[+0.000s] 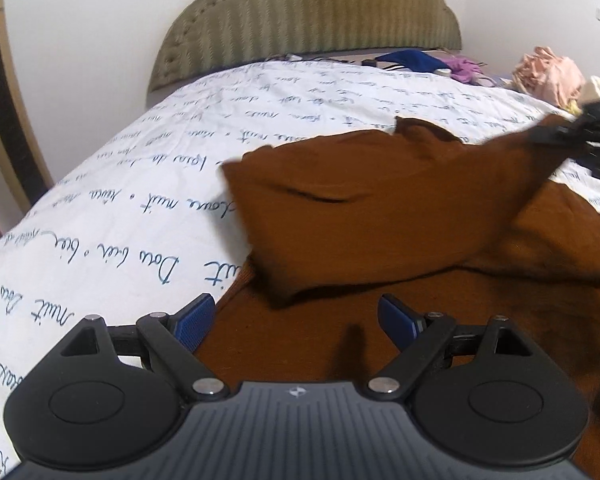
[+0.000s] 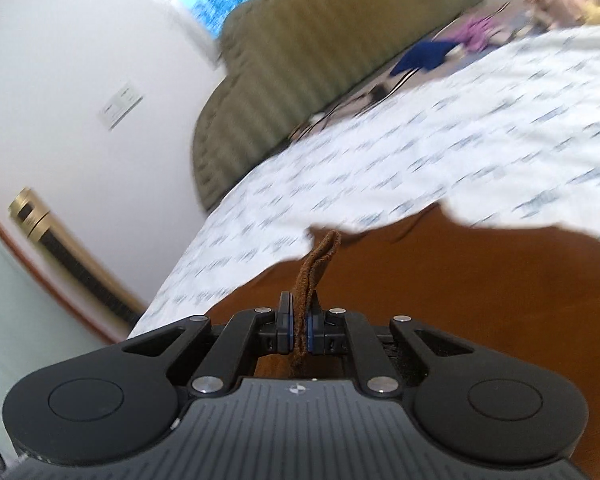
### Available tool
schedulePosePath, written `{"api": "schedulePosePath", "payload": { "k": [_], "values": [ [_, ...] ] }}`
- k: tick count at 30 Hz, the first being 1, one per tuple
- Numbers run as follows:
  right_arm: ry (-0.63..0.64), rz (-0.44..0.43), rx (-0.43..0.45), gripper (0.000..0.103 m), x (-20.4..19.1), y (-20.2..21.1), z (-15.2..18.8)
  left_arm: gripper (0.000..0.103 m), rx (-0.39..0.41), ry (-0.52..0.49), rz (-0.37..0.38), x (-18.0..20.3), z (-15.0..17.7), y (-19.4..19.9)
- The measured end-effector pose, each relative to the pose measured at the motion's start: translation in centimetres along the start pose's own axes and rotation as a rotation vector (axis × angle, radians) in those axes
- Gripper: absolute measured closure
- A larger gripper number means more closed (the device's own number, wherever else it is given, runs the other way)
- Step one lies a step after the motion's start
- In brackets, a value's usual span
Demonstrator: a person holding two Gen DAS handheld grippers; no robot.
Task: Fold small clothes
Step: 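Grasp the sweater hem with the right gripper, then fold the hem up toward the collar and open the right gripper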
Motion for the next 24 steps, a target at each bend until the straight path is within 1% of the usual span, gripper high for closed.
{"api": "schedulePosePath", "payload": {
  "k": [6,11,14,19,24],
  "values": [
    [-0.076,0.058,0.055,0.091,4.5,2.6,-0.3,0.014,-0.017,0.042,-0.001,-0.7,-0.3,-0.4],
    [-0.117,0.119,0.094,0.091,7.5,3.7,0.4,0.014,-0.025,0.059,-0.025,-1.0,-0.5,-0.7],
    [-0.142,0.142,0.100,0.091,9.0,4.2,0.9,0.014,-0.037,0.075,-0.030,-1.2,-0.6,-1.0],
    [-0.159,0.202,0.107,0.091,10.7,4.7,1.7,0.014,-0.039,0.081,-0.044,-1.4,-0.7,-1.1],
    [-0.189,0.237,0.078,0.091,11.8,5.2,3.0,0.014,-0.049,0.079,-0.043,-1.3,-0.6,-1.3]
  ]
}}
Point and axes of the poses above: each gripper's, at about its wrist camera, not at the fingertips, and y roughly against the way its jaws point, x to its right, z to its underside, the point moved 2 cm from there along -y, roughly the way its jaws point, and after that the axes turned 8 degrees about -x, right-handed, at the moved point
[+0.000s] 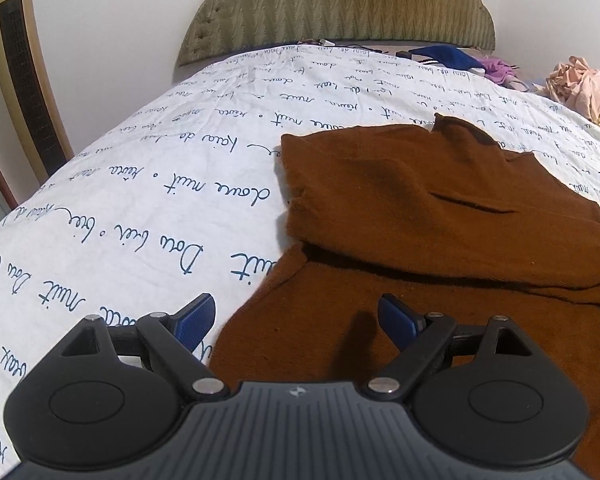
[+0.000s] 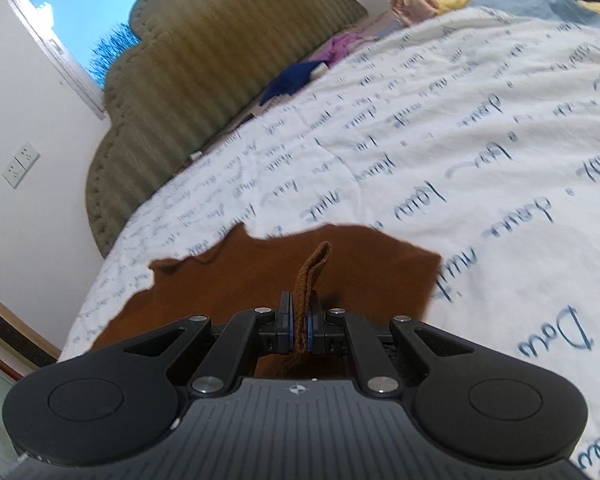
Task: Fold small clothes
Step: 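Fold the hem up toward the collar and open the right gripper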
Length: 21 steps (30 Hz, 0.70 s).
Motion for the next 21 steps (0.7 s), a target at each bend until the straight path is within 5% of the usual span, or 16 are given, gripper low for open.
{"api": "schedulePosePath", "payload": {
  "k": [4,9,14,18,21],
  "values": [
    [-0.024,0.037,0.003,0.085,0.7,0.3,0.4,0.014,0.002,-0.008,0.002,0.2,0.0,0.1],
    [0.052,0.122,0.126,0.078,-0.6,2.5,0.4,0.014,-0.001,-0.001,0.013,0.4,0.1,0.1],
    [0.207,0.052,0.029,0.067,-3.4,1.4,1.4,0.014,-0.002,-0.006,0.019,0.9,0.2,0.1],
    [0.236,0.191,0.001,0.066,-3.7,-0.1,2.3,0.014,-0.006,-0.010,0.022,1.1,0.4,0.1],
    [0.228,0.187,0.024,0.065,-3.7,0.8,2.6,0.014,-0.006,-0.015,0.022,1.1,0.5,0.1]
  ]
}}
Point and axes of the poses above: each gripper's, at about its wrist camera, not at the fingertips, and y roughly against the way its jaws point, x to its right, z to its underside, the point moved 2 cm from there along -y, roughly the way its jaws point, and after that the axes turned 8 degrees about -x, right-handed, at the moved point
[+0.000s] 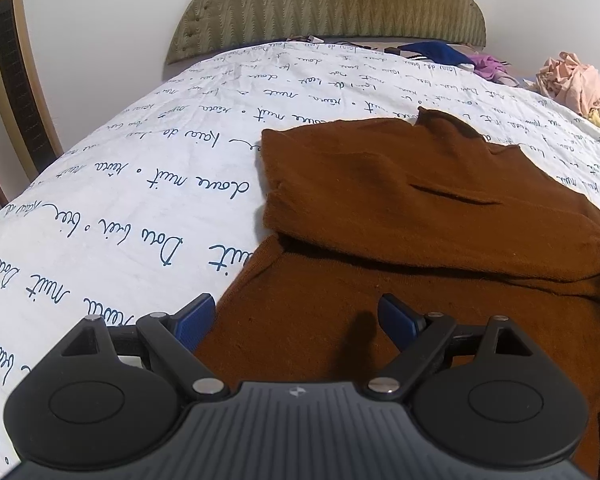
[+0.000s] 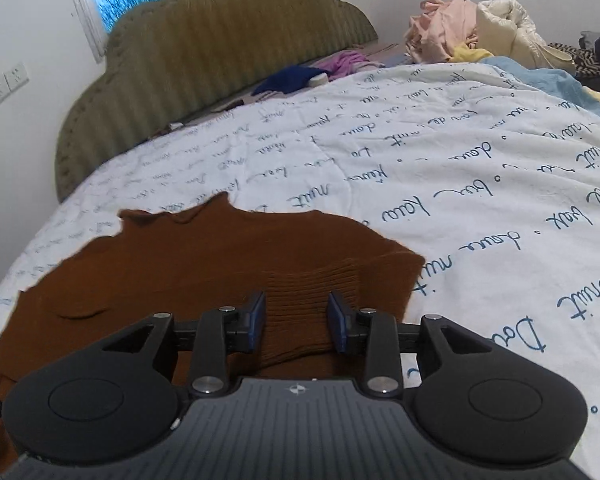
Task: Fold small clothes
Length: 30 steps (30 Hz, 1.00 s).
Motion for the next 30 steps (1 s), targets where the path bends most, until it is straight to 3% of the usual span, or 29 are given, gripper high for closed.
{"api": "schedulePosePath", "payload": {
  "k": [2,5,8,15,30],
  "values": [
    [0.032,-0.029,-0.001,0.057,-0.7,0.5,0.3,0.014,-0.001,0.002,-0.002,0.0,0.0,-0.1],
    [0.103,0.003,0.004,0.047,-1.5,0.5,0.7,0.014,-0.005,0.009,0.005,0.1,0.1,-0.1],
    [0.084,0.072,0.003,0.046,-0.9,0.3,1.1,0.014,-0.004,0.004,0.007,0.2,0.3,0.0],
    [0.053,0.009,0.052,0.046,-0.8,2.5,2.0,0.014,-0.011,0.004,0.012,0.3,0.4,-0.2],
    [0.045,-0.056,0.036,0.041,-1.5,5.2,4.9,0.014,-0.015,0.019,0.026,-0.1,1.7,0.2]
  ]
}}
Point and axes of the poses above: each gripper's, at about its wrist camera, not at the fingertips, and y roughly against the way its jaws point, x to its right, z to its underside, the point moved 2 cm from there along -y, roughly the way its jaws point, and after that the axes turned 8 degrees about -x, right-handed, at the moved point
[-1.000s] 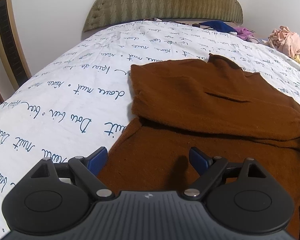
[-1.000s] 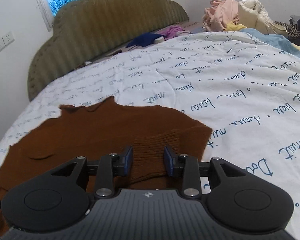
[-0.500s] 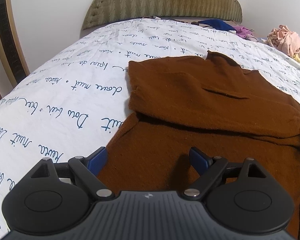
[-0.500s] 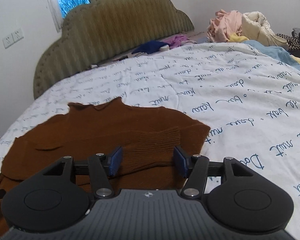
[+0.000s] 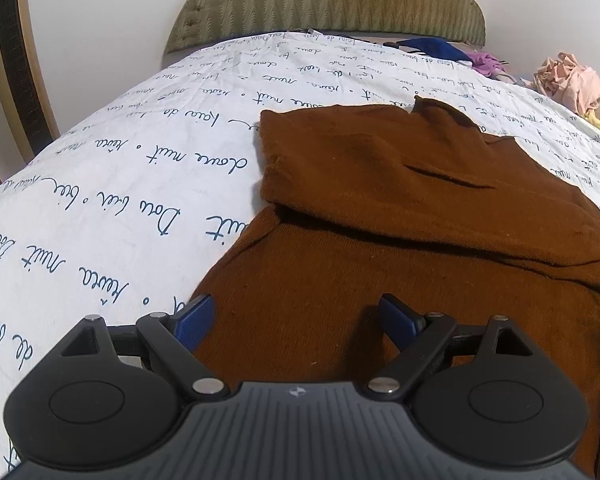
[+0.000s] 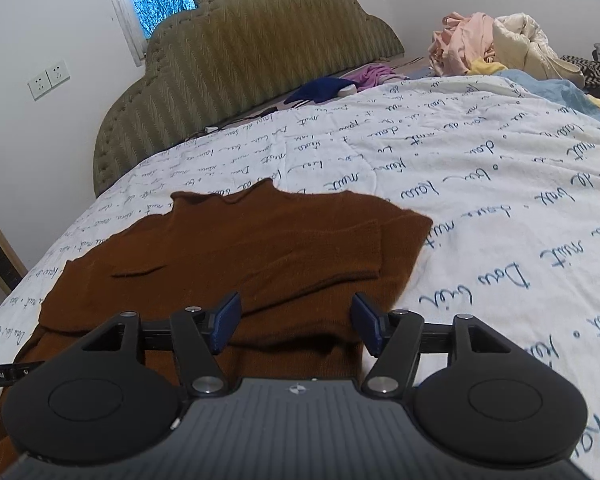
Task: Fold small clothes
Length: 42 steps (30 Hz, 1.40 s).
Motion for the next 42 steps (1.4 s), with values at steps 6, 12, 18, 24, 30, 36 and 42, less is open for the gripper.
{"api": "schedulePosePath", "payload": {
  "k": [6,12,18,24,30,36,42],
  "values": [
    [-0.036,-0.016,-0.033,0.027,-0.6,0.0,1.9,0.014,0.026,-0.011,-0.005,0.1,1.0,0.0],
    [0.039,0.008,-0.051,0.020,-2.0,0.1,3.7,0.010,0.050,-0.045,-0.026,0.7,1.9,0.0],
    [0.033,-0.003,-0.050,0.018,-2.0,1.4,4.6,0.009,0.054,-0.045,-0.026,0.7,2.3,0.3],
    [0.068,0.016,-0.060,0.014,-2.5,2.2,5.7,0.009,0.059,-0.056,-0.027,0.8,2.7,0.5],
    [0.064,0.023,-0.067,0.012,-2.8,2.9,6.3,0.008,0.064,-0.062,-0.024,0.7,3.3,0.6],
    [0.008,-0.013,-0.067,0.011,-2.1,3.5,6.9,0.005,0.094,-0.075,-0.039,1.0,4.2,0.6],
    [0.026,0.003,-0.080,0.009,-2.5,3.5,7.7,0.002,0.099,-0.080,-0.043,1.1,4.4,0.5]
  ]
}}
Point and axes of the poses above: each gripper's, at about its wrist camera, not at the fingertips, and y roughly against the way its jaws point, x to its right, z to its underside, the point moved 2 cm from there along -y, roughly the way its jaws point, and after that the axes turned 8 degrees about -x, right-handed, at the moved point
